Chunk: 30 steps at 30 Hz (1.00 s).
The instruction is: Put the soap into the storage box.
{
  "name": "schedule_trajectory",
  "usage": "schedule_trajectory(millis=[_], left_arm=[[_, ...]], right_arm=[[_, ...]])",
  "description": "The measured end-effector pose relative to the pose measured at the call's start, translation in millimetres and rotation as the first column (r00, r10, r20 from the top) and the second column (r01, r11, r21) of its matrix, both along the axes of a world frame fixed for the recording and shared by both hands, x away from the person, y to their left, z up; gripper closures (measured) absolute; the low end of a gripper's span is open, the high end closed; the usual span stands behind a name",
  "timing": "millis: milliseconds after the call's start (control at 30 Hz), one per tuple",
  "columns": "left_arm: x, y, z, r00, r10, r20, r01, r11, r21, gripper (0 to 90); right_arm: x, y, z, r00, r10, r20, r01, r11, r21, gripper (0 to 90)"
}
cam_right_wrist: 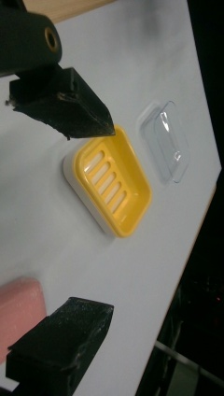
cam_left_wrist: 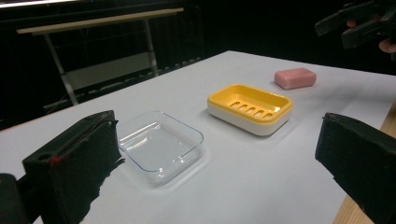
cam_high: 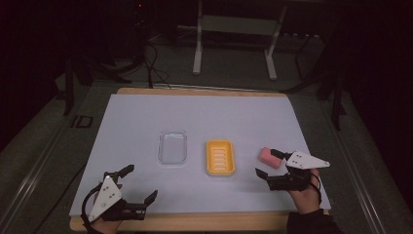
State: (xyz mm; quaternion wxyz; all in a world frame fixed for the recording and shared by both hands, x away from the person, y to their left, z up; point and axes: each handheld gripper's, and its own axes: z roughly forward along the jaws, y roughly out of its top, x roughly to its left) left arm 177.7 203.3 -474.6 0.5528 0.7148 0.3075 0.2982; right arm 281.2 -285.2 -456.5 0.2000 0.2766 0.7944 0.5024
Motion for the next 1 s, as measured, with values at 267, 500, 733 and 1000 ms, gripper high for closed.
schedule_trajectory(millis=[267,500,733,1000], left_arm=[[0.1,-0.4,-0.2,1.0000,0.005,-0.001,-0.005,1.0000,0.007,0.4],[0.0,0.1,-0.2,1.0000,0.006,0.001,-0.006,1.0000,0.007,0.4],[-0.4,-0.2,0.0,0.9999,0.010,0.003,-0.010,0.9999,0.012,0.4],[-0.1,-1.4,-0.5,0.9999,0.013,0.002,-0.013,0.9994,0.031,0.4]], right_arm=[[2.4,-4.6,-0.8,0.9998,-0.003,0.021,0.002,1.000,0.030,11.4],[8.7,-4.5,1.7,1.0000,0.003,0.006,-0.003,1.000,-0.006,11.4],[16.5,-11.4,-1.2,0.9981,-0.033,-0.053,0.030,0.998,-0.058,11.5],[20.7,-16.3,-0.5,0.9840,-0.138,-0.112,0.125,0.985,-0.116,11.5]])
